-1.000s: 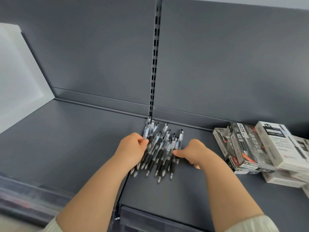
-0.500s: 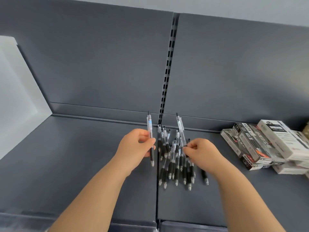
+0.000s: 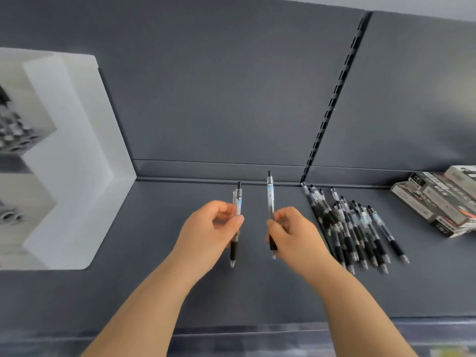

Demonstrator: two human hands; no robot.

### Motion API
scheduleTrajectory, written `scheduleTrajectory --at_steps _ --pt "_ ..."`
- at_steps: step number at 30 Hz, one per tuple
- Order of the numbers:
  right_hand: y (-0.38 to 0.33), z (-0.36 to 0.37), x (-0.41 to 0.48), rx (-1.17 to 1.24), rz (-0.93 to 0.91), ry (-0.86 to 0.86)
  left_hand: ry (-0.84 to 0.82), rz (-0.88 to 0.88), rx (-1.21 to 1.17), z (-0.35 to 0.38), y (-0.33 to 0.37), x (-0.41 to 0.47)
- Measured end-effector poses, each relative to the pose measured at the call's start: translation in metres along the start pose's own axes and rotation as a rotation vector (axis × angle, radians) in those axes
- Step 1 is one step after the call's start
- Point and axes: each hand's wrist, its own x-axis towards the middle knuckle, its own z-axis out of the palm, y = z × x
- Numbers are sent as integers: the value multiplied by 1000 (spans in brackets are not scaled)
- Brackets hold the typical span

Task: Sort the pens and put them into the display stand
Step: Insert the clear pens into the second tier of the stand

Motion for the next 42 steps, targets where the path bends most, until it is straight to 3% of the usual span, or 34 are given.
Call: scheduleTrajectory --at_steps 11,17,26,35,42 --pt "-32 20 -11 32 -250 -111 210 5 65 -41 12 -34" --pt "-45 41 -20 115 -240 -137 308 28 -62 -65 12 -52" --pt "-115 103 -34 32 -431 -57 379 209 110 -162 3 -57" --pt "-199 182 -40 41 -434 118 352 440 283 -304 -6 -50" --pt "-231 224 -42 -26 -438 244 265 484 466 -352 -17 -26"
